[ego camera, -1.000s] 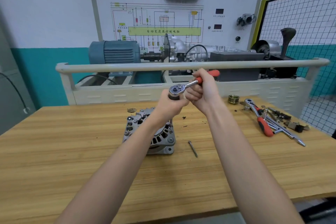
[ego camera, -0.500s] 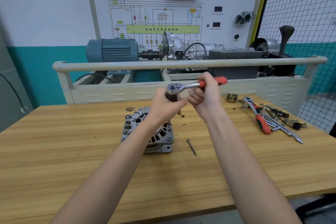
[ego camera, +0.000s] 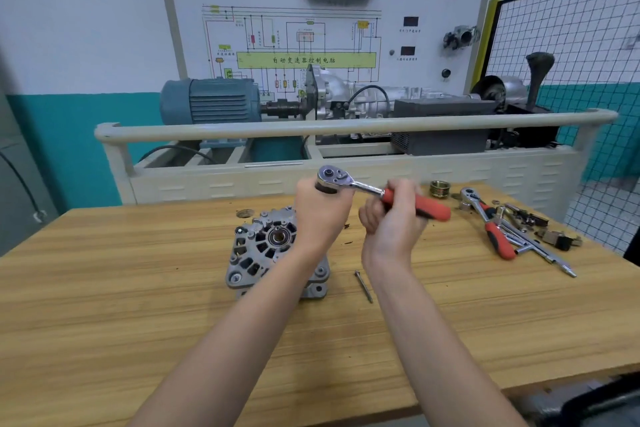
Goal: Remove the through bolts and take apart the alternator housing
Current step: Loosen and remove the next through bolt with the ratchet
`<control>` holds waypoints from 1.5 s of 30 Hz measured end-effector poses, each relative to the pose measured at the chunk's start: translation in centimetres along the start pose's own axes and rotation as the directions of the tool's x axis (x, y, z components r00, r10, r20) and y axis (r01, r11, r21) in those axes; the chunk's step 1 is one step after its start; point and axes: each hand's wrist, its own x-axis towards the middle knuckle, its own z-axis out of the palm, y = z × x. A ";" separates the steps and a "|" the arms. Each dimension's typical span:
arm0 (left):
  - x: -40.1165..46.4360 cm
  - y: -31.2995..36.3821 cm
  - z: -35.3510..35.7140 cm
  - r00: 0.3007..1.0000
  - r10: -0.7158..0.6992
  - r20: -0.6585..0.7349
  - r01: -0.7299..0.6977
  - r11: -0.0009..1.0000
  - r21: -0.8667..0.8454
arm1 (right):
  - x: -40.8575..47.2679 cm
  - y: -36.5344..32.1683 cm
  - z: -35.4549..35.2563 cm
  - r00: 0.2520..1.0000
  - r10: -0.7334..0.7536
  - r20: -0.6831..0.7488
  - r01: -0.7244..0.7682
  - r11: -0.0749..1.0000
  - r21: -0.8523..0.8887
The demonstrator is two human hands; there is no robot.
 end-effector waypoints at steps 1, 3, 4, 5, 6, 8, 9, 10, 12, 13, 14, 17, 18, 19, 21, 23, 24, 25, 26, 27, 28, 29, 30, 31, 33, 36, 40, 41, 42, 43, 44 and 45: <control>-0.2 0.0 0.3 0.999 -0.004 -0.046 0.003 1.000 -0.015 | -0.7 0.2 -0.2 0.999 -0.043 -0.012 0.043 0.999 0.012; -0.4 0.0 0.6 0.997 -0.018 -0.077 0.016 0.999 -0.031 | -1.0 0.3 -0.3 0.998 -0.059 -0.013 0.059 0.998 0.011; -0.4 0.0 0.5 0.998 -0.020 -0.061 0.019 0.999 -0.028 | -0.6 0.2 -0.3 0.999 -0.033 -0.010 0.033 0.999 0.004; -0.4 0.0 0.2 1.000 -0.014 -0.020 0.014 1.000 -0.013 | 0.1 -0.1 -0.2 1.000 0.016 -0.002 -0.016 1.000 -0.004; -0.3 0.1 -0.2 0.999 -0.003 0.049 0.003 1.000 0.015 | 0.9 -0.5 -0.1 0.996 0.083 0.015 -0.083 0.996 -0.025; 0.1 0.6 -1.3 0.973 -0.012 0.231 -0.013 0.994 0.106 | 3.0 -1.4 0.3 0.965 0.243 0.098 -0.232 0.966 -0.117; 0.5 0.8 -1.8 0.946 -0.037 0.321 -0.009 0.990 0.142 | 4.0 -1.9 0.6 0.933 0.322 0.161 -0.295 0.940 -0.172; 1.0 1.1 -2.4 0.912 -0.065 0.406 -0.003 0.986 0.165 | 5.0 -2.2 0.9 0.892 0.393 0.224 -0.346 0.911 -0.223; 1.9 1.5 -3.2 0.833 -0.105 0.544 0.010 0.985 0.174 | 6.5 -2.6 1.6 0.802 0.507 0.315 -0.421 0.855 -0.303; 2.1 1.6 -3.4 0.802 -0.115 0.587 0.025 0.987 0.159 | 6.9 -2.5 1.9 0.770 0.541 0.339 -0.441 0.835 -0.329; 2.3 1.6 -3.4 0.788 -0.118 0.604 0.053 0.991 0.124 | 7.1 -2.4 2.3 0.755 0.557 0.347 -0.453 0.825 -0.338; 1.9 0.8 -2.7 0.856 -0.097 0.508 0.108 0.994 0.008 | 6.4 -1.9 2.7 0.821 0.504 0.268 -0.440 0.858 -0.266; 1.7 0.5 -2.2 0.895 -0.079 0.440 0.091 0.996 -0.005 | 5.7 -1.6 2.5 0.869 0.450 0.205 -0.407 0.887 -0.220; 1.4 0.3 -1.8 0.930 -0.058 0.363 0.066 0.998 -0.010 | 4.9 -1.3 2.1 0.916 0.382 0.125 -0.359 0.918 -0.169; 0.8 0.1 -0.8 0.981 -0.030 0.193 0.033 0.999 -0.012 | 2.7 -0.7 1.2 0.978 0.209 -0.020 -0.210 0.975 -0.071; 0.3 -0.1 0.0 0.999 -0.030 0.026 0.031 0.999 -0.029 | 0.3 0.0 0.4 0.995 0.049 -0.085 -0.049 0.999 -0.004; 0.0 -0.2 0.4 0.999 -0.033 -0.031 0.032 0.999 -0.035 | -0.7 0.3 0.2 0.995 0.000 -0.095 0.001 1.000 0.015; -0.1 -0.3 0.7 0.997 -0.037 -0.063 0.034 0.999 -0.042 | -1.3 0.5 0.1 0.995 -0.026 -0.095 0.029 0.999 0.026; -0.2 -0.4 0.8 0.996 -0.040 -0.077 0.037 0.998 -0.046 | -1.5 0.6 0.1 0.996 -0.036 -0.086 0.039 0.999 0.027; -0.2 -0.4 0.8 0.996 -0.044 -0.073 0.041 0.998 -0.042 | -1.3 0.5 0.1 0.997 -0.031 -0.074 0.033 0.999 0.017; -0.2 -0.4 0.5 0.998 -0.041 -0.047 0.040 0.999 -0.029 | -0.9 0.2 0.1 0.998 -0.012 -0.058 0.012 1.000 0.001; -0.1 -0.4 0.0 1.000 -0.028 0.005 0.028 1.000 -0.007 | -0.1 -0.1 0.2 0.999 0.025 -0.037 -0.025 1.000 -0.017; 0.1 -0.2 -0.6 0.996 -0.012 0.085 0.010 1.000 0.019 | 0.8 -0.4 0.4 0.997 0.077 -0.007 -0.077 0.996 -0.043; 0.4 -0.1 -1.3 0.982 -0.004 0.187 -0.005 0.999 0.047 | 1.7 -0.8 0.6 0.989 0.144 0.030 -0.141 0.987 -0.083; 1.0 0.0 -2.9 0.915 -0.014 0.403 -0.016 0.997 0.070 | 3.6 -1.6 1.4 0.946 0.298 0.132 -0.270 0.944 -0.190; 1.9 0.4 -4.2 0.792 -0.042 0.609 0.027 0.999 0.034 | 5.9 -2.2 2.8 0.809 0.511 0.290 -0.414 0.846 -0.336; 1.7 0.0 -2.9 0.855 -0.086 0.511 0.119 0.992 -0.033 | 6.3 -1.8 3.6 0.791 0.537 0.294 -0.445 0.834 -0.326; 1.5 -0.2 -2.4 0.897 -0.082 0.433 0.112 0.993 -0.043 | 5.9 -1.6 3.4 0.831 0.499 0.247 -0.428 0.857 -0.288; 1.3 -0.4 -2.0 0.931 -0.074 0.356 0.096 0.994 -0.046 | 5.3 -1.4 3.1 0.877 0.444 0.184 -0.397 0.885 -0.241; 1.1 -0.6 -1.6 0.957 -0.070 0.281 0.087 0.995 -0.050 | 4.5 -1.2 2.8 0.919 0.378 0.114 -0.353 0.916 -0.192; 0.8 -0.7 -1.3 0.977 -0.072 0.202 0.085 0.995 -0.054 | 3.6 -0.9 2.3 0.953 0.301 0.045 -0.292 0.946 -0.144; 0.6 -0.7 -0.9 0.990 -0.072 0.120 0.079 0.995 -0.055 | 2.4 -0.6 1.8 0.977 0.214 -0.010 -0.214 0.972 -0.098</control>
